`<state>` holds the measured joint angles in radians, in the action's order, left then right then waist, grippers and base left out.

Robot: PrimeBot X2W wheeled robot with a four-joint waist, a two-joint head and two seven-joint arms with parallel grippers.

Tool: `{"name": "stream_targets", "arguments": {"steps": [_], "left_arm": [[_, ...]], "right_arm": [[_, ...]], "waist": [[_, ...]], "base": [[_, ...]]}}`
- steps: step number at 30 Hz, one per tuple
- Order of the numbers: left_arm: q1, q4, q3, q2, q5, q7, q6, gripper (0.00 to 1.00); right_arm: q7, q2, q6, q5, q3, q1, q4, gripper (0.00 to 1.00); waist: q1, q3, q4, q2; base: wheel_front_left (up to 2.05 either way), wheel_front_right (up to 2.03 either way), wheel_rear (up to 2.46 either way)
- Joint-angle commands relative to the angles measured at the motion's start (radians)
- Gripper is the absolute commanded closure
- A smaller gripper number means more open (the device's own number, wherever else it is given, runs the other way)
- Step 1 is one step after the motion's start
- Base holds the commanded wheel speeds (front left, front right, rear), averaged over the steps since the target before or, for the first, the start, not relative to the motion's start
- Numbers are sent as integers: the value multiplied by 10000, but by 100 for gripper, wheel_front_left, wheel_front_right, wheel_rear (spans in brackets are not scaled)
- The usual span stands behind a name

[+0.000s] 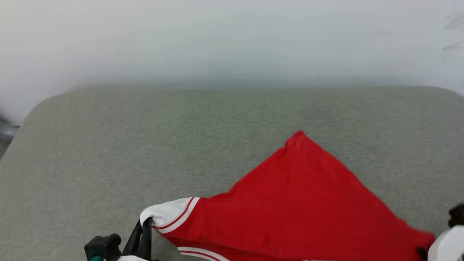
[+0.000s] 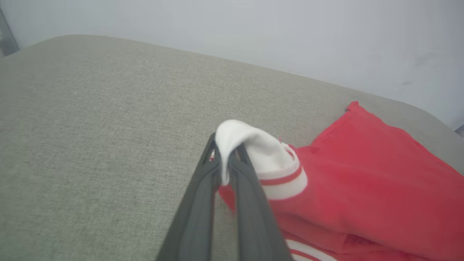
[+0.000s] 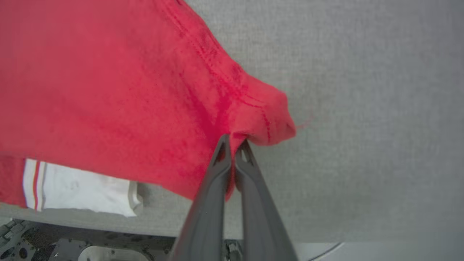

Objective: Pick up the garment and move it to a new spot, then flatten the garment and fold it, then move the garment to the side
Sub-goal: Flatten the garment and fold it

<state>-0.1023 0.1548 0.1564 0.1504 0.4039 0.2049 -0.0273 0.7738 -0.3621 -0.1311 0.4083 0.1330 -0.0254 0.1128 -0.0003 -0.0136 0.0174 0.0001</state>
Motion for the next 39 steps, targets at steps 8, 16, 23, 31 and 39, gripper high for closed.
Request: {"name": "stream_targets", "arguments": {"steps": [8,16,23,31,39], "left_arm": [[-154,81,-13,156,112,-236,-89,100],[-13,86,155,141,71,-243,-103,100],[363,-110,352,129,-53,-202,-63,100],[1413,-371,794,-66,-239,-156,169,100],[2372,-355,1193,-251,-423,22,361,100]], "right_arm": [[-429,2262,7,-316,898,-2275,-894,100],[-3122,3028,6,-196,1317,-2376,-855,0],[-6980,3115,6,-537,1478,-1020,-242,0],[-7429,1916,6,-800,729,1666,1333,0],[-4416,84,6,-90,-1263,4296,2211,0]], "waist": [[3,394,-851,-1],[3,311,-844,-1],[3,-72,-630,-1],[3,-1207,68,-1],[3,-2256,714,-1]], "base": [[0,0,0],[0,0,0],[0,0,0],[0,0,0],[0,0,0]]}}
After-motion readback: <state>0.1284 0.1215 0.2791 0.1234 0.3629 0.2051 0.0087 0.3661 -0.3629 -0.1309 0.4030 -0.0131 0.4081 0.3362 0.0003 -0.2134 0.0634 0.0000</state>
